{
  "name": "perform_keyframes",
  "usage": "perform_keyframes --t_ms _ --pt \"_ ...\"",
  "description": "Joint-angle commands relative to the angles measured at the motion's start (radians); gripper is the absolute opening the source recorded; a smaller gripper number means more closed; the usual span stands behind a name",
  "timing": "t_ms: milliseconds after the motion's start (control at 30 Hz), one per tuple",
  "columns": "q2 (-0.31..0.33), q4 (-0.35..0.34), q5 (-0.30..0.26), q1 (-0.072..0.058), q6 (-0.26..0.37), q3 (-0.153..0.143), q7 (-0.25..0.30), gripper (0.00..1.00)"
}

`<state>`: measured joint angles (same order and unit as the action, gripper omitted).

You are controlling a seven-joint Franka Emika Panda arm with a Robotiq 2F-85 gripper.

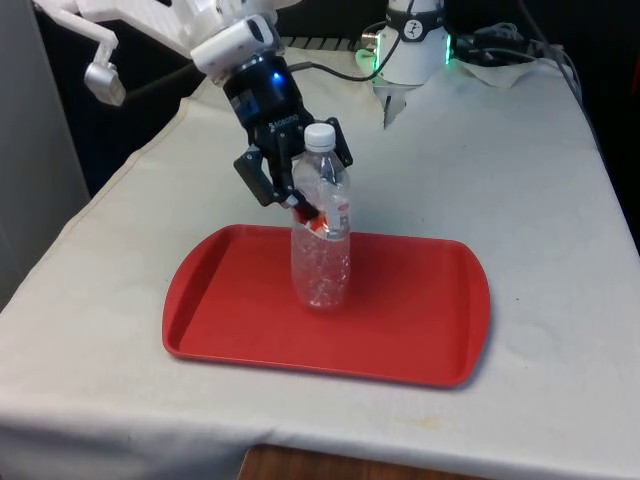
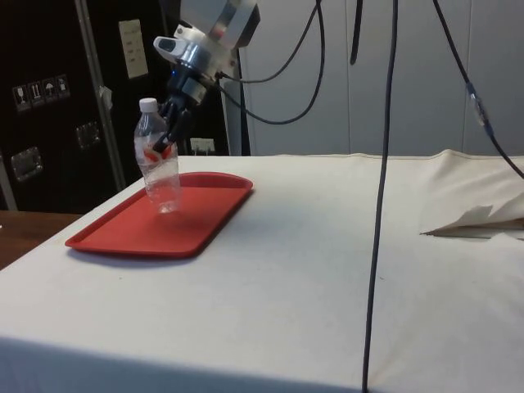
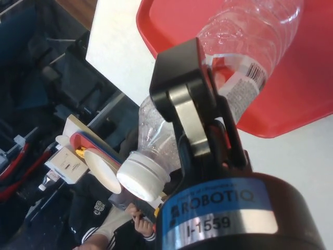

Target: Place the bottle upright on the tray.

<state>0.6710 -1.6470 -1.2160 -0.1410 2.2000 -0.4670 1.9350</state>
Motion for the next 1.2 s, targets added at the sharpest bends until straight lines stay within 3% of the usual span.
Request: perform_keyframes --t_ms 0,167,200,233,333,500,867,1167 --pt "0.007 0.003 -0.009 0.004 -0.001 0.003 0.006 0.32" --pt "0.015 0.005 -0.026 0.01 -0.021 0.001 0.013 0.32" --pt "0.012 -0.001 -0.022 0.005 -0.019 -0.002 0.01 0.32" --pt "0.016 0.006 -0.027 0.011 -0.024 0.0 0.013 0.32" --pt "0.019 0.01 -0.026 0.013 -0.031 -0.004 0.009 0.32" --pt "0.015 0.005 -0.025 0.01 -0.034 -0.008 0.01 0.32" --pt "0.05 0.056 0.008 0.007 -0.049 -0.019 -0.044 0.32" --pt "0.05 0.055 -0.001 0.008 -0.051 -0.018 -0.037 0.32"
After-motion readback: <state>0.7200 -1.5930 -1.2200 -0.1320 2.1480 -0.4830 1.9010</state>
